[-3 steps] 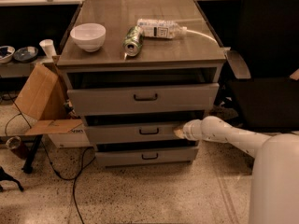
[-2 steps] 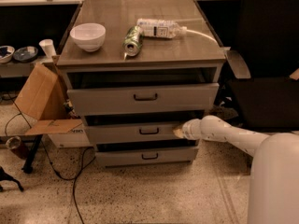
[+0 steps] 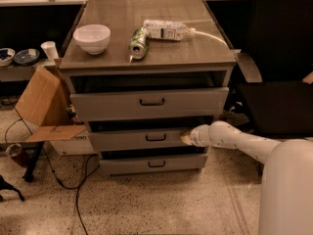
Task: Close middle drawer
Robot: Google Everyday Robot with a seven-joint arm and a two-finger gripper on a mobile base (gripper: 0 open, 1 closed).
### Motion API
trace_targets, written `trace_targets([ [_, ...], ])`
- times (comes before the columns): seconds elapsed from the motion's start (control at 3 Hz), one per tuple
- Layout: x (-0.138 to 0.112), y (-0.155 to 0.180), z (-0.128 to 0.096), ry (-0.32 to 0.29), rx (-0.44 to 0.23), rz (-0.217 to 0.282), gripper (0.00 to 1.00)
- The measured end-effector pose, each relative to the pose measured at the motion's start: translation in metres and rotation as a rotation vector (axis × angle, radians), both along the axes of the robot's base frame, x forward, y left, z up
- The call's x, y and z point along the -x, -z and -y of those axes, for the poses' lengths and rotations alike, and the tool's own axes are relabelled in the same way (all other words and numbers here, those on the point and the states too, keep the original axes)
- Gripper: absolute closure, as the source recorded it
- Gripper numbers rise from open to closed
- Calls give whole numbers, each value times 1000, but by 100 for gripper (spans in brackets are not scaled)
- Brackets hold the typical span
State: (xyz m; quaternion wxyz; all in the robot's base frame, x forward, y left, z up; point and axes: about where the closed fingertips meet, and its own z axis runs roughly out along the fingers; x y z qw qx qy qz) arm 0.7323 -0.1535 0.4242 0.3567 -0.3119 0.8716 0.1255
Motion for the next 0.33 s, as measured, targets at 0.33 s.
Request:
trace_targets([
  [0.33,0,0,0,0,0,0,59],
])
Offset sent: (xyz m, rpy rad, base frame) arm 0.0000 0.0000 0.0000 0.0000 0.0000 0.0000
